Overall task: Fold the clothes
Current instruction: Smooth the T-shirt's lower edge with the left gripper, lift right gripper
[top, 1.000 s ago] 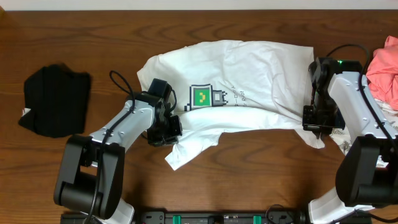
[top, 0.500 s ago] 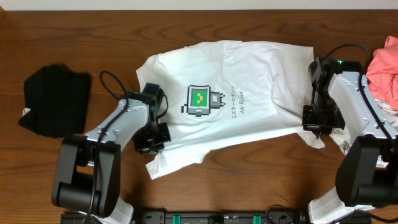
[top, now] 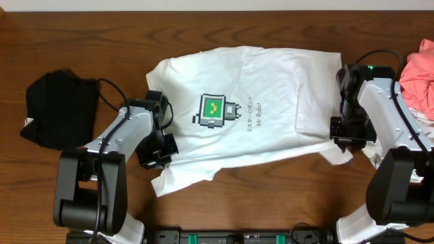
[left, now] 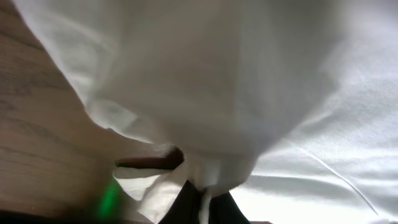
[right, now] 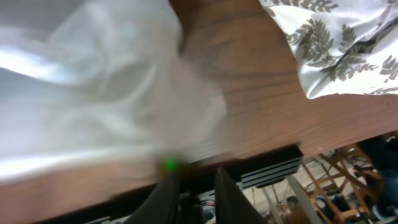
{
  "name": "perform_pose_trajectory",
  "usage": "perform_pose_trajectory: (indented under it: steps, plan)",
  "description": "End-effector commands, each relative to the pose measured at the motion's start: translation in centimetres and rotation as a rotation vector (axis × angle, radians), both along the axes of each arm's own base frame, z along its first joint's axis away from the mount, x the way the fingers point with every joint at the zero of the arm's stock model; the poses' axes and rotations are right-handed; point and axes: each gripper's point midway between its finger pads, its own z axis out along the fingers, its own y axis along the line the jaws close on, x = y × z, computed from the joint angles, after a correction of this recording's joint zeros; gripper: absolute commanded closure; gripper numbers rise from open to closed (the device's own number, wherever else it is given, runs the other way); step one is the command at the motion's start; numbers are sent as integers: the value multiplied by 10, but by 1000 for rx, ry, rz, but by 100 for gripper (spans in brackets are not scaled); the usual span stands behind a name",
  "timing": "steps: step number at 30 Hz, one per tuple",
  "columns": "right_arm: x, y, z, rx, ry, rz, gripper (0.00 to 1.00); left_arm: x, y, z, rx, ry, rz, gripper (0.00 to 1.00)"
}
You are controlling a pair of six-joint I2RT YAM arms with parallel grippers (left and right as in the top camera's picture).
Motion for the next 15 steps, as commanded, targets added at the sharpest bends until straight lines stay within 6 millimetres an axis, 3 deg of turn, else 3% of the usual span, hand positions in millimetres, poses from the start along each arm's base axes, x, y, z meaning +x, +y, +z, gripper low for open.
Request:
perform_pose_trajectory:
  steps: [1,7,10,13,15]
  plan:
    - [0,-4,4,-18,-15,1,81,-2,8,-2,34,10,5,94]
    - [6,-3,2,-9,-41,-3,80,-2,8,-2,34,9,5,94]
    - [19,12,-5,78,-101,-19,81,-2,10,-2,45,7,2,94]
    - [38,40,-9,263,-172,39,82,-2,11,-2,54,6,-1,94]
    - [53,43,-11,276,-236,42,89,-2,11,-2,54,6,-1,94]
